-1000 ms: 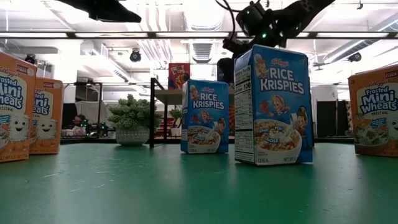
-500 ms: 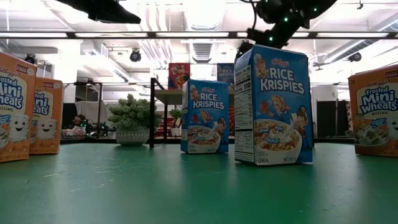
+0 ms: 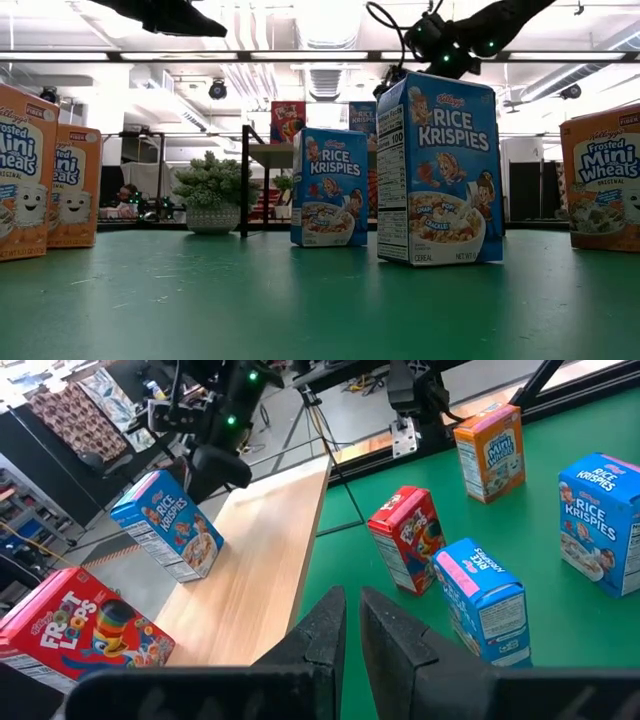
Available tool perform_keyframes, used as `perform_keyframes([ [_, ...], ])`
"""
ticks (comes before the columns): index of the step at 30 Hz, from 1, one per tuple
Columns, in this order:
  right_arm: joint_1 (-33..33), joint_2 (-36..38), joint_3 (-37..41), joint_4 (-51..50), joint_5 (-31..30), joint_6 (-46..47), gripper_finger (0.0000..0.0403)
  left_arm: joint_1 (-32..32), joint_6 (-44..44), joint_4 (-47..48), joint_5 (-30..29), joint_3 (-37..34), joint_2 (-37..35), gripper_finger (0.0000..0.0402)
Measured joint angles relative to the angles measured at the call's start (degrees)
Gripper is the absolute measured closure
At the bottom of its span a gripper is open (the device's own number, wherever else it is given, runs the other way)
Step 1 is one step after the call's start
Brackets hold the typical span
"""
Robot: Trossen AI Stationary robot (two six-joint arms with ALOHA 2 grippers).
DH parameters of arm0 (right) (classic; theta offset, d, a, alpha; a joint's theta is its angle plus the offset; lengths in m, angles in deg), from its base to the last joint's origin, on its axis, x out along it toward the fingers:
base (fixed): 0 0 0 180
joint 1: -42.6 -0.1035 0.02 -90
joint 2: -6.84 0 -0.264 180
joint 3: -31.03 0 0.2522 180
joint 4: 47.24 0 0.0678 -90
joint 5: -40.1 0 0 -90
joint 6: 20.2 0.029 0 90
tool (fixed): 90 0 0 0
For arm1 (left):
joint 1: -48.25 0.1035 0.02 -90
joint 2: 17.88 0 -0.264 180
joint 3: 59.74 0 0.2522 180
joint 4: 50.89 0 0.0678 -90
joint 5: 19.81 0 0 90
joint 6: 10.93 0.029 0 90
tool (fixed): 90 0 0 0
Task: Stack cereal on shelf
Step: Put the top right blue cereal box on the shelf
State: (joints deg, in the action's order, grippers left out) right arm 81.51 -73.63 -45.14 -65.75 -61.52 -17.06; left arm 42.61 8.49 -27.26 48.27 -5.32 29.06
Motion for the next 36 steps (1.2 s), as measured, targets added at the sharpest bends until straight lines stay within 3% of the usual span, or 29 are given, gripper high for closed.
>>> perform_keyframes([
  [36,-1.9,-0.3,0.5,3.8,1.6,0.3,0.039,0.0,0.6,-0.4,0.0,0.0,0.0,0.0387],
])
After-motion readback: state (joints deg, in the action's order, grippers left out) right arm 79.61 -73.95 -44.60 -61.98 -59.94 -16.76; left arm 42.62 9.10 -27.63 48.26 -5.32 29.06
